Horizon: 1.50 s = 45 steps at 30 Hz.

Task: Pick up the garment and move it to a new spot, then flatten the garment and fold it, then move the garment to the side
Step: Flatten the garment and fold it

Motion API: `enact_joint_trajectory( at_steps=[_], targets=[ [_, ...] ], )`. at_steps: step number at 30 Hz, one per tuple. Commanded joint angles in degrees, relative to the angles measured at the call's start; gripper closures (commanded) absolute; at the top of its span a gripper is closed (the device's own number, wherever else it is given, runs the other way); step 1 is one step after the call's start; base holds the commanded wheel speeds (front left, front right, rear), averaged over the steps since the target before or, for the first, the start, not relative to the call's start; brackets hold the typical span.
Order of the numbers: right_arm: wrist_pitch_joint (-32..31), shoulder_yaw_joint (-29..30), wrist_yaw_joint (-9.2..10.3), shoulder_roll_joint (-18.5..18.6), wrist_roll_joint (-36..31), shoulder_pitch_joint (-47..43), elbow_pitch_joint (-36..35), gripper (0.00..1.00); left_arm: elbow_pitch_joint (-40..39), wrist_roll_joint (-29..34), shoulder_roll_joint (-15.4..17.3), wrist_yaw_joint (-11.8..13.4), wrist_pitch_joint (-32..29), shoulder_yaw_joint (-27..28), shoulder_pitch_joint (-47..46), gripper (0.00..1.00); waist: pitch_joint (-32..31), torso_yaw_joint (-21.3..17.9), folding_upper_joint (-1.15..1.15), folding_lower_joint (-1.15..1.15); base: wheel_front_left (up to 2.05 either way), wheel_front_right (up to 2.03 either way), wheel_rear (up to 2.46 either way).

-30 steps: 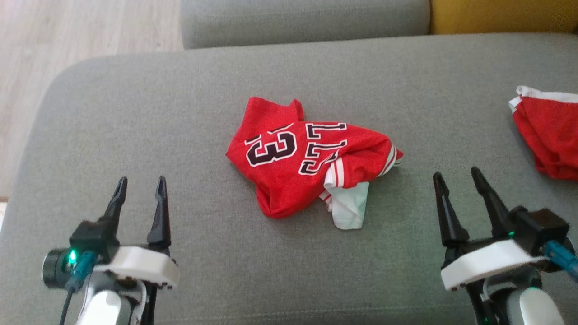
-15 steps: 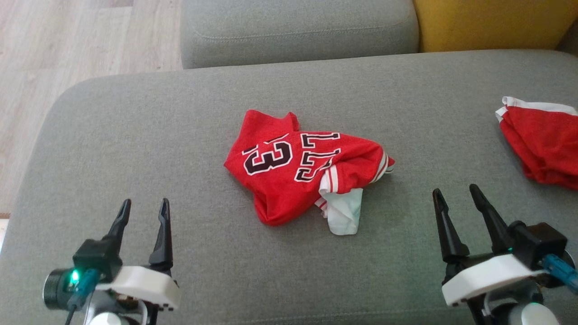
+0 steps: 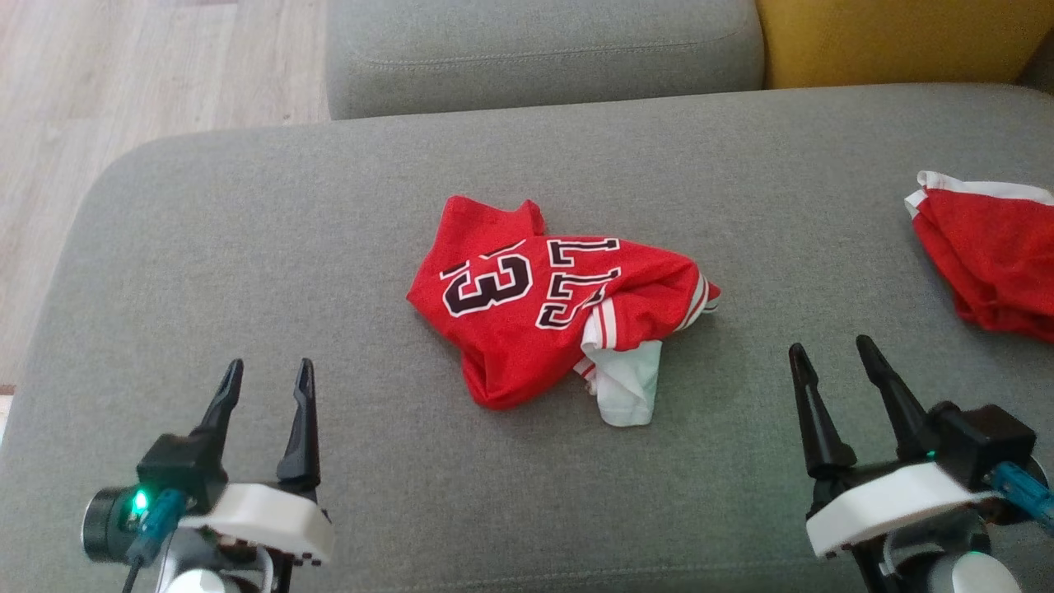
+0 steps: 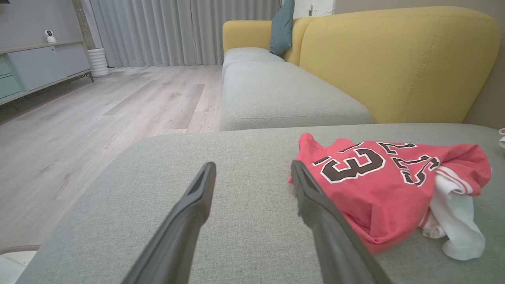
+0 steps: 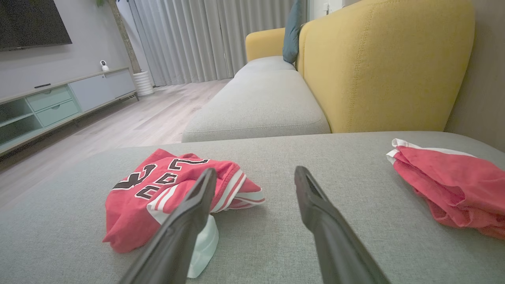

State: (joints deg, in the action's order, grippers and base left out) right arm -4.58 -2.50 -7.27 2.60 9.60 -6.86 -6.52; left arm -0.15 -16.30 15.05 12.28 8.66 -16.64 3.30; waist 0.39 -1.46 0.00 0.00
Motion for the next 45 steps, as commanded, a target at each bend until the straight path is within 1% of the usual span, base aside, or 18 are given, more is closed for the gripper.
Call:
enact_joint_trajectory(
  at_steps=[1, 6, 11, 13, 16, 23, 24, 25, 26, 31, 35, 38, 42, 45],
  targets=[
    [0.0, -1.2, -0.22, 0.3, 0.5, 1.9, -2.3, 0.00, -2.5, 0.2, 1.3, 0.5, 0.0, 1.8, -2.5, 0.00, 0.1, 0.0, 0.00, 0.00, 0.00, 0.00, 0.00],
    [-1.5, -2.2, -0.22, 0.3, 0.3, 2.3, -1.6, 0.00, -2.5, -0.1, 1.5, 0.2, 0.4, 1.8, -3.5, 0.00, 1.5, 0.3, 0.00, 0.00, 0.00, 0.00, 0.00],
    [-5.5, -7.8, -0.22, 0.9, 0.5, 4.5, 2.7, 0.00, -2.2, 0.5, 1.5, -0.2, 1.1, 1.3, -6.3, 0.00, 4.5, 1.1, 0.00, 0.00, 0.00, 0.00, 0.00],
    [-6.3, -10.5, -0.22, 1.3, 1.0, 6.3, 5.5, 0.00, -2.0, 0.6, 1.3, -0.5, 1.4, 1.1, -7.7, 0.00, 6.1, 1.6, 0.00, 0.00, 0.00, 0.00, 0.00],
    [-5.8, -13.8, -0.22, 1.4, 1.4, 9.8, 10.1, 0.00, -1.3, 0.8, 1.0, -0.7, 2.0, 0.7, -9.6, 0.00, 8.2, 2.4, 0.00, 0.00, 0.00, 0.00, 0.00],
    [-3.6, -17.1, -0.22, 1.0, 1.3, 17.5, 21.4, 0.00, 0.5, 1.0, 0.1, -1.2, 3.5, 0.2, -12.7, 0.00, 11.2, 3.9, 0.00, 0.00, 0.00, 0.00, 0.00],
    [-3.1, -17.3, -0.22, 1.0, 1.4, 18.2, 22.5, 0.24, 0.8, 1.0, 0.1, -1.2, 3.7, 0.1, -13.0, 0.00, 11.4, 4.0, 0.00, 0.00, 0.00, 0.00, 0.00],
    [-2.6, -17.5, -0.22, 0.9, 1.4, 18.8, 23.4, 0.92, 1.0, 1.0, 0.0, -1.2, 3.8, 0.1, -13.2, 0.00, 11.4, 4.1, 0.00, 0.00, 0.00, 0.00, 0.00],
    [-2.4, -17.6, -0.22, 0.9, 1.7, 19.2, 24.1, 1.00, 1.2, 1.0, 0.0, -1.2, 4.0, 0.2, -13.3, 0.00, 11.4, 4.2, 0.00, 0.00, 0.00, 0.00, 0.00],
    [0.5, -18.1, -0.22, 0.9, 3.0, 19.6, 22.4, 1.00, 1.8, 1.1, 0.1, -0.9, 4.5, 0.4, -13.5, 0.00, 11.2, 4.1, 0.00, 0.00, 0.00, 0.00, 0.00],
    [2.6, -17.7, -0.22, 1.7, 4.1, 19.1, 16.0, 1.00, 2.0, 1.0, 0.0, -0.6, 4.8, 0.5, -13.4, 0.00, 11.0, 3.4, 0.00, 0.00, 0.00, 0.00, 0.00],
    [3.1, -16.1, -0.22, 2.3, 4.9, 19.2, 9.9, 1.00, 1.9, 1.1, 0.1, -0.4, 5.0, 0.5, -13.4, 0.00, 10.8, 2.9, 0.00, 0.00, 0.00, 0.00, 0.00],
    [1.9, -9.7, -0.22, 2.4, 5.5, 19.3, 4.0, 1.00, 1.9, 0.9, 0.1, -0.2, 5.1, 0.6, -13.3, 0.00, 10.9, 2.1, 0.00, 0.00, 0.00, 0.00, 0.00],
    [0.1, -2.8, -0.22, 1.9, 6.2, 18.0, 3.1, 1.00, 1.9, 0.9, 0.0, -0.3, 5.2, 0.5, -13.4, 0.00, 11.2, 1.9, 0.00, 0.00, 0.00, 0.00, 0.00]
  ],
)
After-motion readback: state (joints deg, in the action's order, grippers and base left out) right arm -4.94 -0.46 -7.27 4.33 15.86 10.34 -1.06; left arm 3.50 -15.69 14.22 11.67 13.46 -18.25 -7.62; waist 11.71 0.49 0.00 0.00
